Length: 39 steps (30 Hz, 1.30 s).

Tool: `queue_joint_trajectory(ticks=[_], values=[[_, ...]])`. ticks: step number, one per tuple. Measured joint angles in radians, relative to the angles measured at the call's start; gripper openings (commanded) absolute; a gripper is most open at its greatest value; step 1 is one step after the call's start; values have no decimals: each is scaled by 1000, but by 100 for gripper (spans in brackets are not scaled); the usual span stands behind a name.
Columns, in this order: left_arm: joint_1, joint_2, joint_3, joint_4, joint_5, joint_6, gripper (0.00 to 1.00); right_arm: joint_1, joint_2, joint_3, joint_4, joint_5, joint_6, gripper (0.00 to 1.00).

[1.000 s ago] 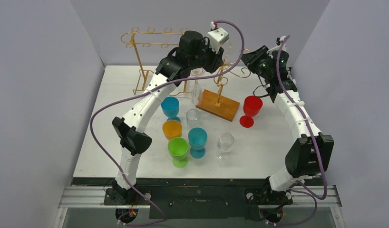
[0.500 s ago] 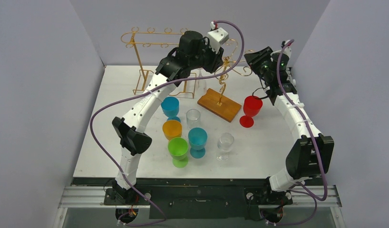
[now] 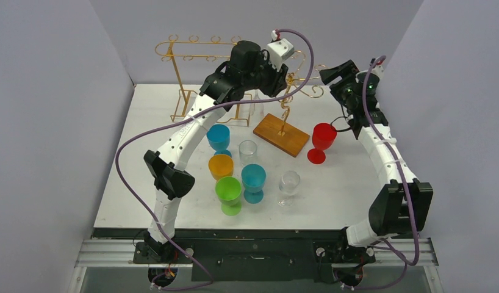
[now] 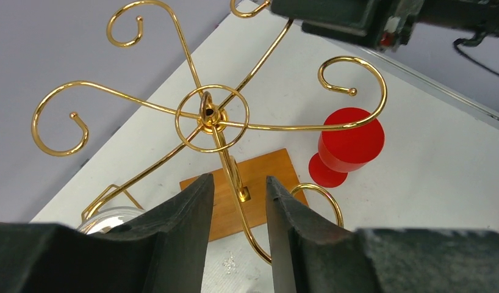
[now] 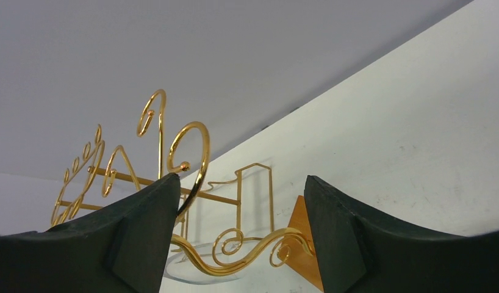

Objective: Place the wine glass upside down on the wine glass rack
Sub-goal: Adjust the wine rack at the center of the board, then pick up the wine glass at the center of the board.

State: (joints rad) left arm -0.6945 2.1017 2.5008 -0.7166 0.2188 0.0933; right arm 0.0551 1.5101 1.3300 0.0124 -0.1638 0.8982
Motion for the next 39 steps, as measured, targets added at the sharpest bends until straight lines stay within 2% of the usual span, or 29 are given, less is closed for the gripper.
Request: queue_joint_trajectory(ticks=[2, 7, 9, 11, 13, 15, 16, 24, 29, 36, 39], values=[[1, 1, 8, -11, 3, 0, 43, -32, -41, -26, -32, -10, 0, 72], [16, 7, 94, -28, 21, -14, 49, -137, -185, -64, -90, -24, -3, 74], [26, -15, 85, -24, 26, -18, 55, -157, -234, -66, -113, -22, -13, 75], [38, -50, 48, -30, 34, -28, 64, -158, -291, -92, -131, -16, -27, 74], [51, -88, 4, -40, 44, -37, 84, -156, -359, -156, -156, 10, -46, 74], [67, -132, -43, -59, 60, -42, 96, -150, -404, -216, -208, 43, -72, 74], [76, -156, -68, -69, 69, -45, 98, -145, -416, -245, -245, 71, -89, 73], [168, -391, -297, -159, 115, -27, 96, -102, -399, -341, -480, 219, -196, 67], [177, -528, -462, -184, 109, -3, 96, -71, -377, -344, -510, 242, -228, 62], [176, -626, -612, -190, 126, 5, 96, 5, -270, -343, -536, 254, -257, 56], [170, -659, -694, -191, 126, 10, 96, 10, -235, -343, -534, 255, -259, 48]])
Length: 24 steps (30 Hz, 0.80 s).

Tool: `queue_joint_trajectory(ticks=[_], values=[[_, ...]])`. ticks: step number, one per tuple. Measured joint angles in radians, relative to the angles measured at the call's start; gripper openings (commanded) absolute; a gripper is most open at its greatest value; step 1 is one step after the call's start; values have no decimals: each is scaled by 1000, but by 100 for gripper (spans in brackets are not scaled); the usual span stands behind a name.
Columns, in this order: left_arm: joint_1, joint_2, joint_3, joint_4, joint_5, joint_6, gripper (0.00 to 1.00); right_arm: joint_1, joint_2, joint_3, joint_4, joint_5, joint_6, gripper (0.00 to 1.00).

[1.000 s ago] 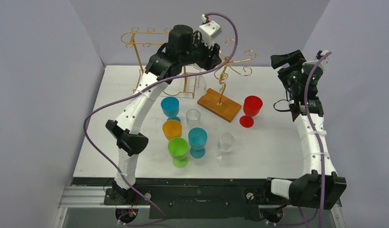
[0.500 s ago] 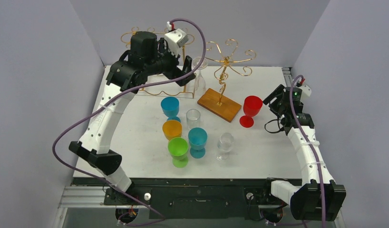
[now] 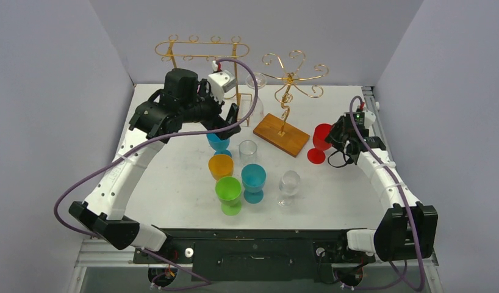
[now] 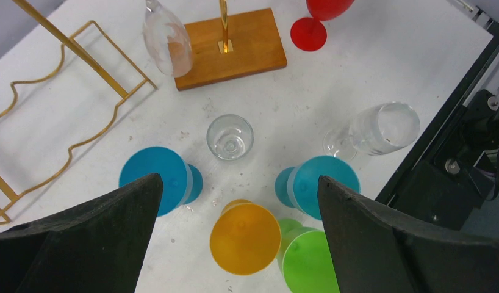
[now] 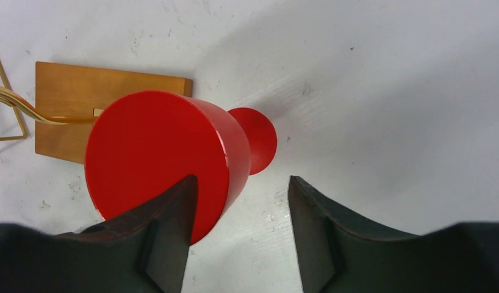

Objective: Place the wine glass upside down on the wine glass rack
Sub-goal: Pick up the wine glass at the center of the board.

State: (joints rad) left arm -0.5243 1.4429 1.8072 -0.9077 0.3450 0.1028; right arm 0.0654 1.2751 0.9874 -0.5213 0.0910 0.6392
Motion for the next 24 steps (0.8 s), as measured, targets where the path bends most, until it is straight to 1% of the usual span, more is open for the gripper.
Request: queue_joint_trajectory(ticks=[3, 7, 8, 12, 15, 19, 24], values=[[-8, -13, -53, -2, -5, 18, 96, 0, 15, 7, 9, 0, -2, 32], [-18, -19, -64, 0, -17, 35, 96, 0, 21, 7, 4, 9, -4, 3], [-18, -23, -64, 0, -19, 37, 96, 0, 19, 7, 2, 11, -4, 0], [-32, -61, -88, 14, -20, 38, 96, -5, -22, 6, -23, 24, -6, 0], [-60, -82, -105, 29, -25, 37, 96, -30, -114, -2, -47, 26, -8, 0], [-114, -96, -133, 55, -27, 35, 96, -54, -309, -1, -98, 26, -8, 0], [-186, -96, -139, 95, -23, 24, 96, -47, -557, 18, -197, 26, 0, 0]])
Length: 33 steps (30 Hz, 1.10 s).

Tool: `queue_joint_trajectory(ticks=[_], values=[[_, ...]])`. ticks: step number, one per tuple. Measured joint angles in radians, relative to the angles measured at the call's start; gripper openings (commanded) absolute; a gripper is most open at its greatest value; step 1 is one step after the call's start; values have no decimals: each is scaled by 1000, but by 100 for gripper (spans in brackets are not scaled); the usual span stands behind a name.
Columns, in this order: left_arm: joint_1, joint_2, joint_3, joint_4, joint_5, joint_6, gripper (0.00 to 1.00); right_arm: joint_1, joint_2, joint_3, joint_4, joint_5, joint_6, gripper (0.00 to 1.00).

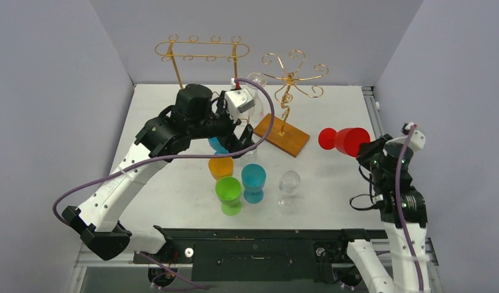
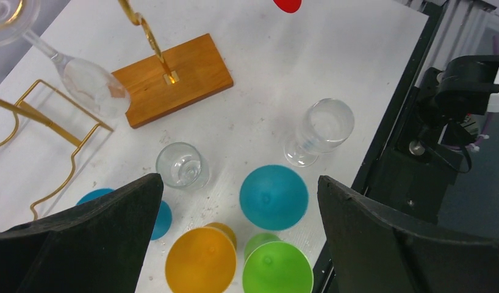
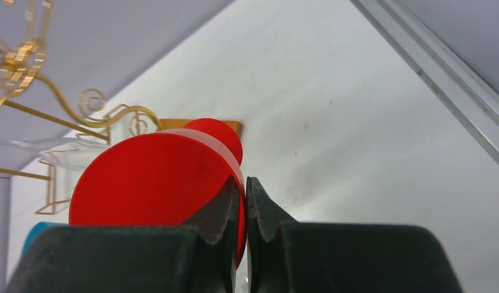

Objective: Place the wine glass upside down on the wine glass rack
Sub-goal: Pick up the wine glass at the center of the board, then turn the wine glass upside down at the wine rack.

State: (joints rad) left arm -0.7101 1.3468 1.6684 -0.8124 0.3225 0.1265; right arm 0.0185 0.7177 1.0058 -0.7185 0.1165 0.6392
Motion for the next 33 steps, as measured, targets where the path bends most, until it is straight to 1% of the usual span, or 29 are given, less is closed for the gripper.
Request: queue_joint_trajectory(ticks=[5, 7, 9, 11, 14, 17, 20, 24, 26, 29, 31, 33], values=[[-34, 31, 43, 36, 27, -36, 96, 23, -190, 53, -51, -16, 9, 0], [-37, 59, 83, 54, 37, -49, 99, 35, -237, 81, -36, -59, 13, 0], [-40, 90, 124, 77, 50, -67, 91, 45, -265, 95, 5, -125, 24, 0], [-42, 111, 149, 103, 59, -86, 88, 53, -272, 98, 83, -212, 41, 0], [-43, 132, 170, 134, 78, -119, 87, 63, -252, 92, 201, -312, 73, 0], [-43, 141, 180, 148, 98, -151, 86, 79, -206, 57, 361, -392, 117, 0], [-43, 141, 180, 161, 109, -174, 85, 107, -140, 31, 467, -434, 154, 0], [-43, 141, 180, 169, 108, -187, 83, 195, -51, 29, 543, -440, 163, 0], [-43, 143, 183, 167, 103, -187, 79, 258, -23, 29, 554, -423, 154, 0], [-43, 171, 224, 152, 77, -182, 68, 346, 3, 29, 553, -375, 126, 0], [-32, 196, 258, 142, 69, -180, 61, 378, 4, 29, 556, -338, 108, 0], [-21, 214, 270, 142, 65, -177, 59, 397, 4, 29, 557, -314, 93, 0]])
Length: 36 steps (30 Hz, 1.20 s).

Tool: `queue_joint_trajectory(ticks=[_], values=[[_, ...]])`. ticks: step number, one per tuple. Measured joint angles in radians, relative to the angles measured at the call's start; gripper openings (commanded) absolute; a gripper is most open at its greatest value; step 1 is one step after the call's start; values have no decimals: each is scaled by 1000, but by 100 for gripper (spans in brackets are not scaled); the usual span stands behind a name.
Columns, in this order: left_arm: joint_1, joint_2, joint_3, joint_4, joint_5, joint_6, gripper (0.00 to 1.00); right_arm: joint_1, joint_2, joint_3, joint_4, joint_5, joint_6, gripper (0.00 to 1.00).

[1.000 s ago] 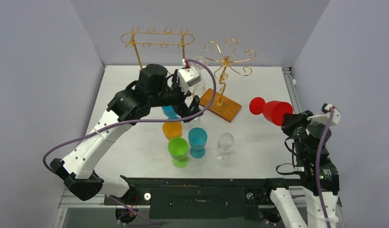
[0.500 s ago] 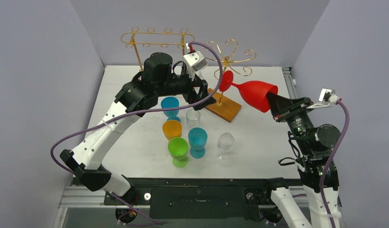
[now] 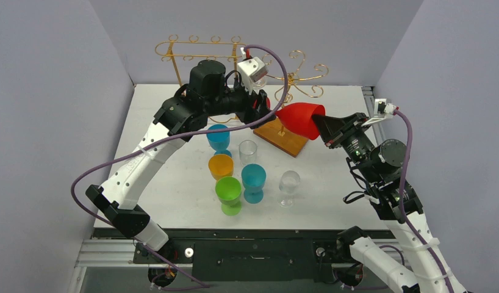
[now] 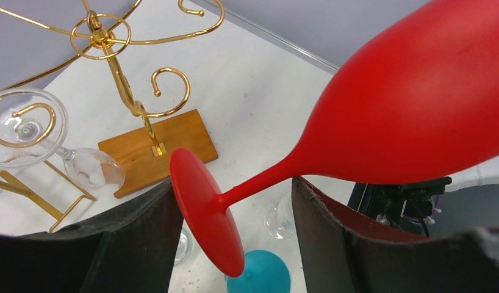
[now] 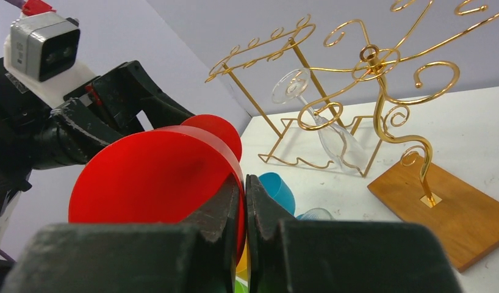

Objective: Place the wine glass upside down on the wine glass rack
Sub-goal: Turn the wine glass upside down at the wine rack.

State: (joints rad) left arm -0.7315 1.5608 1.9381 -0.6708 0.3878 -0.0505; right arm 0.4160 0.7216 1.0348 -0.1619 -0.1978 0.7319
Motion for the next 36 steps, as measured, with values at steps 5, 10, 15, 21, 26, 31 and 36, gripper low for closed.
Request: queue_joint_trajectory(ticks=[5, 10, 15, 21, 26, 31, 36], values=[[10, 10, -1, -8, -11, 5, 73, 11, -15, 0, -4, 49, -47, 0], [20, 10, -2, -8, -10, 2, 68, 11, -30, 0, -3, 81, -76, 0], [29, 9, -2, -7, 16, 0, 57, 11, -33, 0, 24, 84, -82, 0], [52, 37, 56, -11, 77, -24, 22, 31, -1, 3, 66, 75, -76, 0], [79, 50, 85, -16, 99, -35, 0, 60, 14, 5, 96, 90, -86, 0], [99, 52, 96, -21, 106, -42, 0, 84, 10, 6, 99, 89, -113, 24], [120, 52, 105, -24, 111, -12, 0, 90, 8, 13, 66, 43, -135, 67]])
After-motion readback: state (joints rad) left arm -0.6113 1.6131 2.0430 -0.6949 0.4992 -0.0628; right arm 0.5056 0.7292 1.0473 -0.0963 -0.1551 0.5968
